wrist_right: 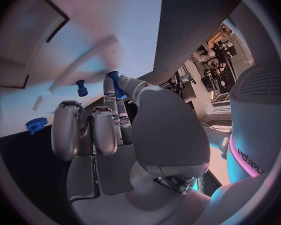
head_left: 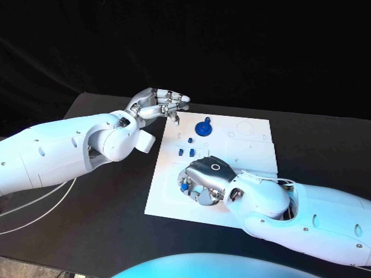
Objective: Assemble the parts on the task board
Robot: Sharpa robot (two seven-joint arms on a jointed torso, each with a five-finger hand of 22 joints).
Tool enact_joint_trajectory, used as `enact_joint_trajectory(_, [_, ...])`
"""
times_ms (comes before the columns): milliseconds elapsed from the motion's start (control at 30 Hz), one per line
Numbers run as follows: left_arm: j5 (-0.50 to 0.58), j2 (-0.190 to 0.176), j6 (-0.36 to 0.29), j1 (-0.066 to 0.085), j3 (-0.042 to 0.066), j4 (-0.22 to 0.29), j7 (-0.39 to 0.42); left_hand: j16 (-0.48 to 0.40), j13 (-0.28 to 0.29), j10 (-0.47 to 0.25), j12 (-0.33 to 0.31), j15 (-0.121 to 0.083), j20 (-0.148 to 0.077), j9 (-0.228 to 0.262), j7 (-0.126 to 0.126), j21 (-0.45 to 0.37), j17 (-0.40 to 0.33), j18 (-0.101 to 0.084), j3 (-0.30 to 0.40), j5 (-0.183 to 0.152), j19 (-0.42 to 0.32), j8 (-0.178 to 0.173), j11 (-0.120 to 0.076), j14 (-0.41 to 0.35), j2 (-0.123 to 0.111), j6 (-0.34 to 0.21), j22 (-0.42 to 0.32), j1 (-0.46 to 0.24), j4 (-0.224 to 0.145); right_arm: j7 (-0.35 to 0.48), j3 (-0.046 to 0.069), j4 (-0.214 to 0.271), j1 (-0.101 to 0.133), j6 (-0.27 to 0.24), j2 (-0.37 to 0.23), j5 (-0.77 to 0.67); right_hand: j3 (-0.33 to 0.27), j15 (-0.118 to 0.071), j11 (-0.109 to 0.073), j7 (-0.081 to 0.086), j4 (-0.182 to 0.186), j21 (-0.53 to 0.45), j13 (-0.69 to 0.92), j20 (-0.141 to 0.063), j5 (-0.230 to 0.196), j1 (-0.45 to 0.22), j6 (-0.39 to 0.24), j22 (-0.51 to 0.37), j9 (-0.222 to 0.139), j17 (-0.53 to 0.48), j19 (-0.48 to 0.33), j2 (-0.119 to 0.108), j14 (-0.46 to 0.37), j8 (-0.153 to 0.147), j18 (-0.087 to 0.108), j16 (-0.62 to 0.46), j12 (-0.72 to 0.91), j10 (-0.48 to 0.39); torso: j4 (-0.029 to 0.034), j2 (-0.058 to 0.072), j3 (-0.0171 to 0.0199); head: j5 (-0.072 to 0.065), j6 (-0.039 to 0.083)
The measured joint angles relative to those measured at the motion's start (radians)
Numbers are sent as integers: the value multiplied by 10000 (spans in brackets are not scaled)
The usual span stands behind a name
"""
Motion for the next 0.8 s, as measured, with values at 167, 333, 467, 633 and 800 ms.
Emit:
enact_joint_trajectory(167, [0,4,4,1,0,2,-3,0,0,0,0,0,0,1,0,0,0,0,0,0,0,0,0,0,0,0,0,0,0,-64,0,-37,5,181,48,-13,-12,0,2,41,12,0,18,0,16,-231,-299,8,-95,29,0,0,0,-211,1,0,-73,3,0,-3,0,-14,3])
enact_joint_trajectory(333, [0,-2,8,1,1,2,-8,0,-1,0,0,0,0,1,0,0,1,0,0,0,0,0,0,0,0,0,0,0,0,-95,-22,-50,-12,278,38,-12,17,0,-3,51,41,0,68,0,17,-201,-457,8,-163,54,0,-50,0,-339,0,41,-104,-1,0,-3,0,-27,8])
enact_joint_trajectory(467, [0,-11,10,1,1,3,-13,0,-1,0,0,0,0,1,0,0,1,0,0,0,0,0,0,0,0,0,0,0,0,-101,-24,-38,-15,270,13,-8,42,0,-5,73,17,0,120,0,17,-293,-791,7,-236,55,0,-142,0,-545,0,41,-122,-2,1,-2,6,-30,8])
enact_joint_trajectory(633, [0,-22,13,2,4,3,-20,0,-2,1,0,0,0,2,0,0,1,0,0,0,0,0,0,0,0,0,0,0,0,-112,-32,-13,-24,196,-21,0,131,0,14,119,-18,0,196,0,16,-315,-1584,7,-415,54,0,-249,0,-994,0,41,-122,17,2,0,12,-35,21])
enact_joint_trajectory(800, [0,-36,19,2,1,3,-24,0,-2,1,-1,0,0,2,0,0,1,0,0,0,0,0,0,0,0,0,1,0,0,-117,-34,84,-29,-8,-118,10,131,0,-23,48,-18,40,266,0,16,-421,-2141,6,-534,76,0,-355,0,-1307,0,85,-122,54,2,1,12,-48,38])
